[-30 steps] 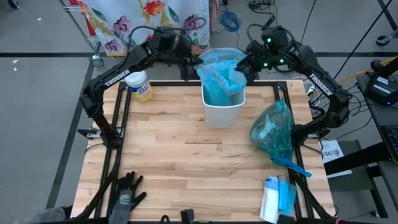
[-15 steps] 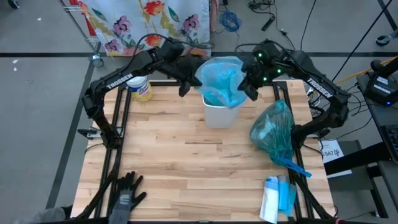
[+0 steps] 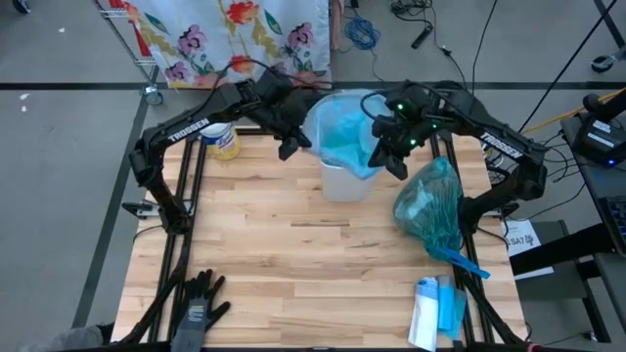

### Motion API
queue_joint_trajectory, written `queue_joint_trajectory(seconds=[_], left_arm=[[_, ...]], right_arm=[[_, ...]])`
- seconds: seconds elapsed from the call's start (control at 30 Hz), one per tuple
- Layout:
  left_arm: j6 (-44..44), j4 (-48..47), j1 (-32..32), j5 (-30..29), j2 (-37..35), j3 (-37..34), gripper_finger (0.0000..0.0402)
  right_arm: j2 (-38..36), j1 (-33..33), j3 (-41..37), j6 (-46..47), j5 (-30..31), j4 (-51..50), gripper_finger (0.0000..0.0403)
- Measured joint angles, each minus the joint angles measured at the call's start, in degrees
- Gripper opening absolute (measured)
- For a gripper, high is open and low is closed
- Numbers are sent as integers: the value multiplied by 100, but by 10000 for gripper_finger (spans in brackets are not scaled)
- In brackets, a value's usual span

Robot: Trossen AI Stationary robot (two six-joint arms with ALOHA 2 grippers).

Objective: Place trash/remove bag and relplace
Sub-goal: Insert a new trash bag into the trash bin

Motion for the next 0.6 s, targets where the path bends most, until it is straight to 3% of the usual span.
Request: queue_joint_trajectory(seconds=[0.3,0.43,0.6], left_arm=[[-30,-395,-474,-968,0,-51,0],[-437,-400,-717,-1451,2,-87,0],[-444,-393,-930,-1651,2,-87,0]], right_arm=[[0,551,0,42,1010,1,0],[-10,876,-2,38,1624,-8,0],[-68,1266,-2,277,2170,-62,0]])
